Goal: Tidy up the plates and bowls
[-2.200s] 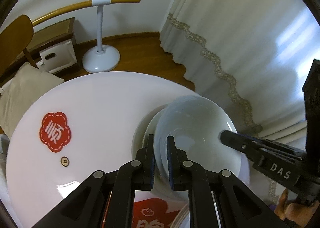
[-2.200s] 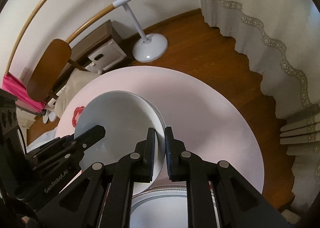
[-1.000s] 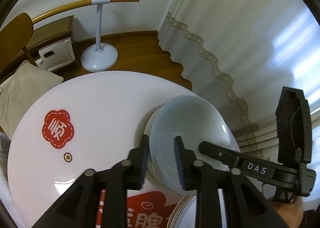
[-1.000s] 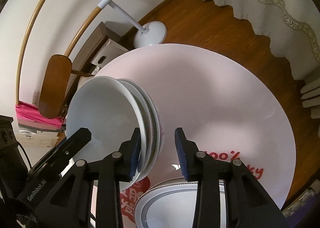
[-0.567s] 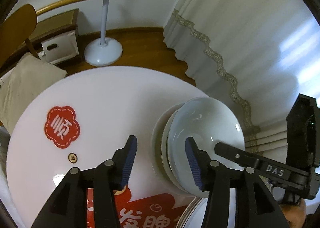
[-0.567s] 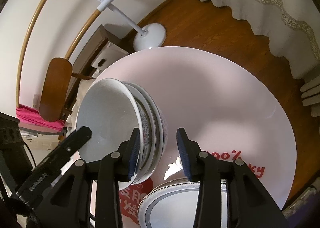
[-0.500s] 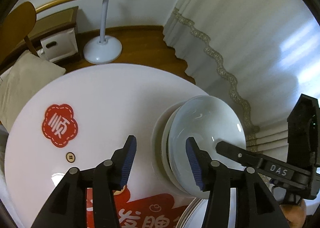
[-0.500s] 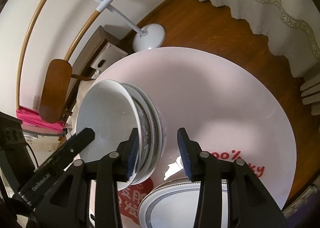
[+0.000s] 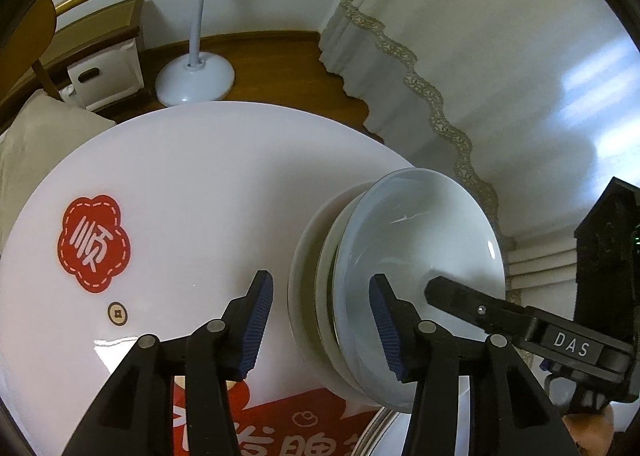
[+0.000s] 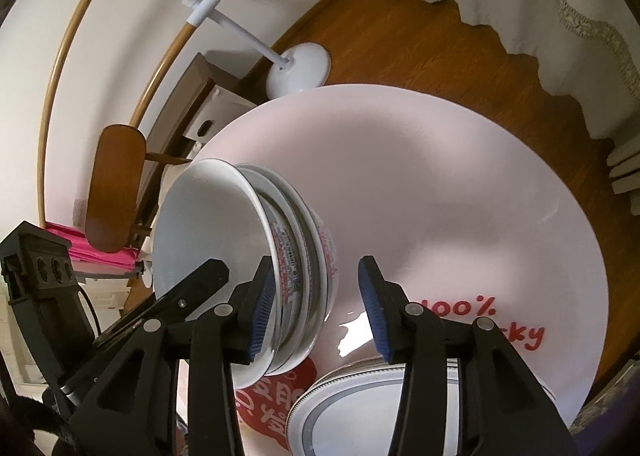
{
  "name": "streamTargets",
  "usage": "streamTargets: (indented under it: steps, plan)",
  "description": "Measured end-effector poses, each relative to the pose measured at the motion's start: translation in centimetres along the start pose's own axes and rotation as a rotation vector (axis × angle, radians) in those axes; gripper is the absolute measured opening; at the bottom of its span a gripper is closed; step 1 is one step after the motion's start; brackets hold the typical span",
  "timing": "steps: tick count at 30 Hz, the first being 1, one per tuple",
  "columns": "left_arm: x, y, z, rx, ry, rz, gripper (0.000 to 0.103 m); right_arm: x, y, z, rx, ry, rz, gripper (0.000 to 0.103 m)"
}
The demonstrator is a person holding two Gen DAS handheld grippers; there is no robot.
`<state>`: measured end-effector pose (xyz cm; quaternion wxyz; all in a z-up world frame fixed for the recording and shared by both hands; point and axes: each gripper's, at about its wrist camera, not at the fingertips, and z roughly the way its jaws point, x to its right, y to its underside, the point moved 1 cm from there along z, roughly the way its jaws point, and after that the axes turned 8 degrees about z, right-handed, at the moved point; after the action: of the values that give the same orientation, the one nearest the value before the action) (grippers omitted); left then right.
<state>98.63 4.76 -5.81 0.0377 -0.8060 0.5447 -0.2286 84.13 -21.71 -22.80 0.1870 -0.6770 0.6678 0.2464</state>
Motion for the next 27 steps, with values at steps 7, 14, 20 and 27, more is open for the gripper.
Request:
streamTargets:
  steps: [7,14,20,27]
  plan:
    - [-0.1,0.0,0.5,-0.012,0.021,0.004,0.03,0.3,0.2,0.8,-0.028,-0.049,0.023,0.044]
    - [-0.4,0.1,0.5,-0.007,0.021,0.007,0.027,0.4,0.6,0.8,-0.024,-0.033,0.024,0.036]
    - [0.0,0.4,0.2,-0.005,0.003,0.029,0.026,-0.2,0.9,0.7,-0.018,-0.007,-0.012,0.035]
    - [-0.4,1.1,-0.9,-0.001,-0.006,0.039,0.026,-0.3,1.9,0.8,-0.033,-0.01,-0.017,0.035]
